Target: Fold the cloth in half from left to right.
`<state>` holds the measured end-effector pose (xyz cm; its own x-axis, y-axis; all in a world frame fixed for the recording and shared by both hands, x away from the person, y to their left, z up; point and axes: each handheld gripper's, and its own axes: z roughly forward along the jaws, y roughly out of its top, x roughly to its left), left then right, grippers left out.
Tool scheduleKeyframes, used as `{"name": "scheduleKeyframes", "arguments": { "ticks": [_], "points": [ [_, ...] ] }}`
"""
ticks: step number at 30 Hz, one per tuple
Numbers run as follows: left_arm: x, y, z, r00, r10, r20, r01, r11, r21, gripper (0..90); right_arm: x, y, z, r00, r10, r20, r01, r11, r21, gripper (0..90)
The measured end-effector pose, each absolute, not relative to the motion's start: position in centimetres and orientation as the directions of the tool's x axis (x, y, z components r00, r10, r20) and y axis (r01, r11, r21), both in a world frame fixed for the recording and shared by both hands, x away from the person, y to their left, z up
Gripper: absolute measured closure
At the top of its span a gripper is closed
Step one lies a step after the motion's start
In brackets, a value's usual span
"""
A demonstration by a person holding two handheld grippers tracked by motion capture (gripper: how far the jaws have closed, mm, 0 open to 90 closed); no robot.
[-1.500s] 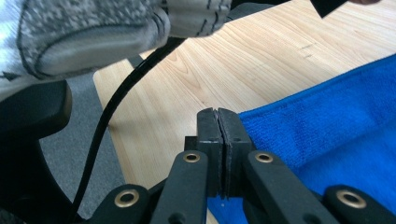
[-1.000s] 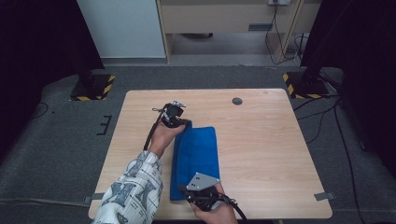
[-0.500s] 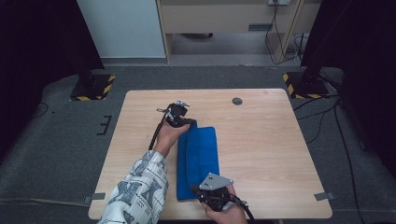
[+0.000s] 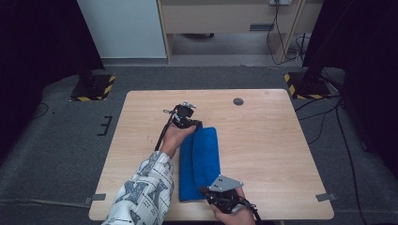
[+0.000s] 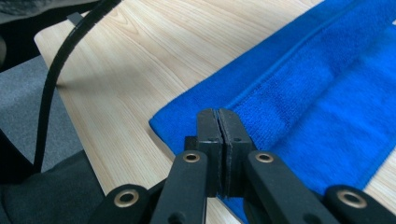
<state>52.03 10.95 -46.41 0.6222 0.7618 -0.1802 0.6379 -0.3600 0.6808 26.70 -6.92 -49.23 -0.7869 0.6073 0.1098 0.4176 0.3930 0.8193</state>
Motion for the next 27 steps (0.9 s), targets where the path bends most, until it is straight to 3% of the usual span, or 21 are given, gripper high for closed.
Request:
{"name": "scheduleKeyframes", "arguments": {
  "ticks": [27],
  "points": [
    [52.6, 8.5, -47.4, 0.645, 0.743, -0.179, 0.642, -0.400, 0.654, 84.5, 26.6, -9.1, -50.1, -0.758, 0.642, 0.113, 0.454, 0.396, 0.798, 87.2]
  ]
}}
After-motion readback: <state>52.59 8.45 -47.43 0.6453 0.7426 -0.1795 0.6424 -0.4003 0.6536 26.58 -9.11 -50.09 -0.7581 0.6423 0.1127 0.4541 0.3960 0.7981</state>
